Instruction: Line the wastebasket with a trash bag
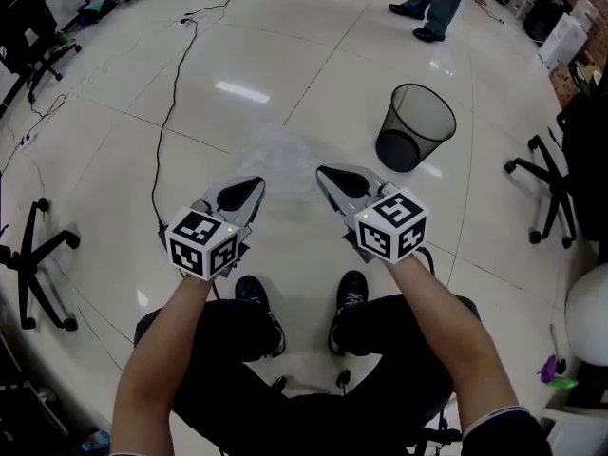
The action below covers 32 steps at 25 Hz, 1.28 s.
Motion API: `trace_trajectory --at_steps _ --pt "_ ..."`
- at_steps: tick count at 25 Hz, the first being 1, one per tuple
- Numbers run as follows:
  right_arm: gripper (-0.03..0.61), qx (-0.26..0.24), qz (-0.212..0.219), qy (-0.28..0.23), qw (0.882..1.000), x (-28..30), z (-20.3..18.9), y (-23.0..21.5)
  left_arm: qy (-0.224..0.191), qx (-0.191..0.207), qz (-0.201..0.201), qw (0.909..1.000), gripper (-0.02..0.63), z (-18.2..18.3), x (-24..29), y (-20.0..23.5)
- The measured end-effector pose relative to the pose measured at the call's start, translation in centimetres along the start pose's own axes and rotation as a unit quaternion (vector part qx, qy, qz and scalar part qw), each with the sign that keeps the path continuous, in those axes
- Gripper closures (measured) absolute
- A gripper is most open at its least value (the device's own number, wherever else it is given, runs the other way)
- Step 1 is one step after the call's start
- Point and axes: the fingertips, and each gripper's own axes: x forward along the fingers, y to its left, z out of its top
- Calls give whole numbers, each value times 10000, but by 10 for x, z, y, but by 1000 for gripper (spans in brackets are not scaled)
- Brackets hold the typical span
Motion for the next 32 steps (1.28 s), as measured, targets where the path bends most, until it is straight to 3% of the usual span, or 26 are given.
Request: trace_trajectory --at_steps 14,22,32 --pt "577 -187 122 290 9993 39 -13 -41 6 -164 539 9984 603 -16 33 45" --pt "577 -533 192 632 9964 69 -29 -70 129 -228 808 9964 603 -33 51 84" --pt "568 -510 111 984 9938 99 -74 -118 509 -364 1111 9918 603 -83 65 139"
